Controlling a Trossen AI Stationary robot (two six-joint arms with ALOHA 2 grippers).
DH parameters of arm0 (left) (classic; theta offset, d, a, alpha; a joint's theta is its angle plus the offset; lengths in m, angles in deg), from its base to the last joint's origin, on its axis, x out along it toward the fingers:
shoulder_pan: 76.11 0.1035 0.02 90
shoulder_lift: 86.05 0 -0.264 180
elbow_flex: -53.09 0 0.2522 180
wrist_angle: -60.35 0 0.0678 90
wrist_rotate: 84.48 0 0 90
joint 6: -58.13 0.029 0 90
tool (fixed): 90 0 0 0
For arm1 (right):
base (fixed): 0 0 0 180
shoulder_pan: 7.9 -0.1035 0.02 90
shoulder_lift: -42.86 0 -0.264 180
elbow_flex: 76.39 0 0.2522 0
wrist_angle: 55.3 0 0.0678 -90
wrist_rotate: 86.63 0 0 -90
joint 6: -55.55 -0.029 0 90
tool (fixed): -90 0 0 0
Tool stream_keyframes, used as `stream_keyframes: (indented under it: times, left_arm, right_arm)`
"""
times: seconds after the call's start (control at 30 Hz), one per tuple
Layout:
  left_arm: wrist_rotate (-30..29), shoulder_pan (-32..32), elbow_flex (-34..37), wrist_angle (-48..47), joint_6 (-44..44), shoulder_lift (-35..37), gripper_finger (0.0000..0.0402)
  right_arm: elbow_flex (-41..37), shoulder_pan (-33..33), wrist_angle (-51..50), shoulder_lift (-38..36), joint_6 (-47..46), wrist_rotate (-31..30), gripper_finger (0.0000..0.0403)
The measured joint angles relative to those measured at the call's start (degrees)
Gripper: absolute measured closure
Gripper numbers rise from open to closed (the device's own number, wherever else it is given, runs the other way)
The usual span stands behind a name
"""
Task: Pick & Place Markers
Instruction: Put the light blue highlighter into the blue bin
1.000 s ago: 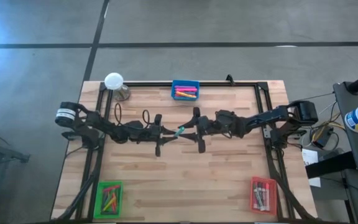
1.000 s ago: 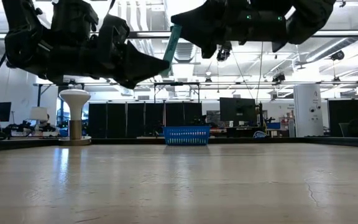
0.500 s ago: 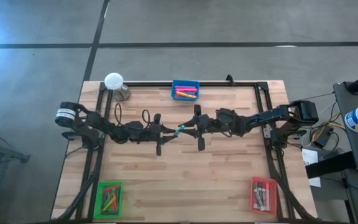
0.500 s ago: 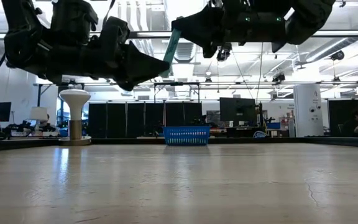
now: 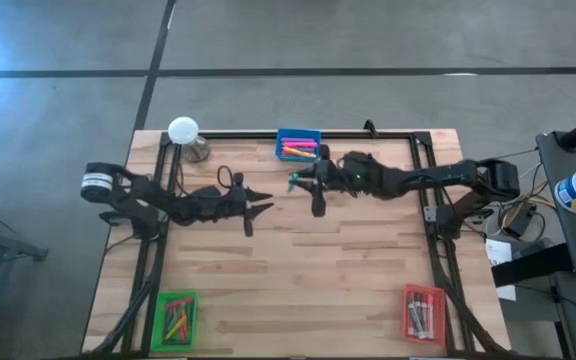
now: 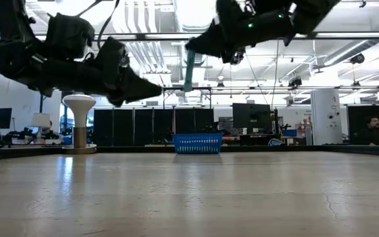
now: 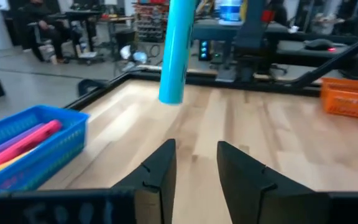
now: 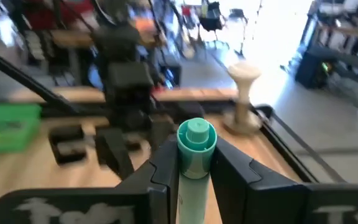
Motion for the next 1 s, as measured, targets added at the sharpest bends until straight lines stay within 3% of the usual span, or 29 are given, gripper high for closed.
stream_keyframes:
  times: [0.3, 0.57, 0.8, 1.0]
  left_arm:
    - [0.3, 2.8, 6.1, 0.4, -0.3, 6.6, 0.0323]
    - [1.2, 2.9, 9.9, 0.5, 0.3, 11.8, 0.0396]
    - [1.3, 3.2, 12.2, 0.4, 1.2, 15.3, 0.0401]
    - [1.3, 3.3, 12.8, 0.4, 1.6, 16.8, 0.0401]
  right_arm:
    - [18.2, 9.1, -31.6, 6.1, 8.6, -7.7, 0.0338]
    - [35.6, 16.4, -47.0, 20.6, 17.4, -7.9, 0.0335]
    - [49.5, 19.4, -62.9, 31.8, 22.3, -11.8, 0.0333]
    - [57.1, 19.9, -68.5, 37.9, 23.5, -11.8, 0.0334]
